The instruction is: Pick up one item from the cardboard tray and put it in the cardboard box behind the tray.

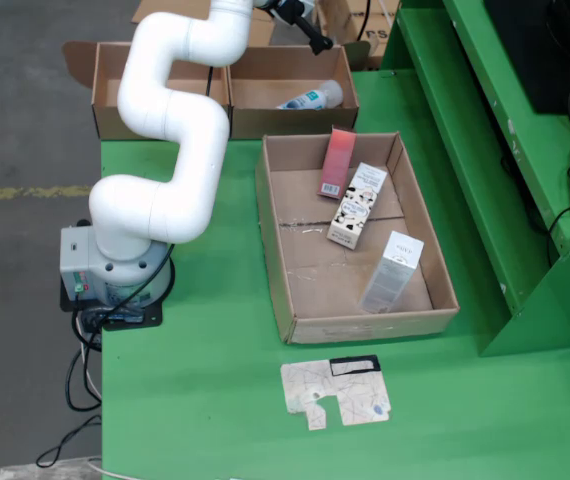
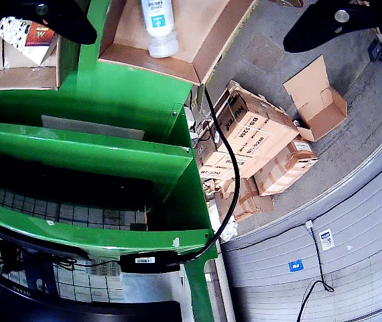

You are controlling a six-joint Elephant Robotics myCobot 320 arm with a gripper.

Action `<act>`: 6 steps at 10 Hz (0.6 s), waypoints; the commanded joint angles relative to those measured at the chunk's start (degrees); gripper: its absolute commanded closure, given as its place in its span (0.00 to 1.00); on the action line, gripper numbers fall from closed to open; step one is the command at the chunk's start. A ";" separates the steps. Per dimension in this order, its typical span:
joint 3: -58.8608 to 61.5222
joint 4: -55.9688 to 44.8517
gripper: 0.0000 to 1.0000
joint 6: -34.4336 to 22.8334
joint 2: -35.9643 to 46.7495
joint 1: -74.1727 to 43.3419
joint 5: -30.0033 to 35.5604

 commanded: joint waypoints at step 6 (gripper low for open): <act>1.49 0.68 0.00 -1.02 3.09 0.57 -0.60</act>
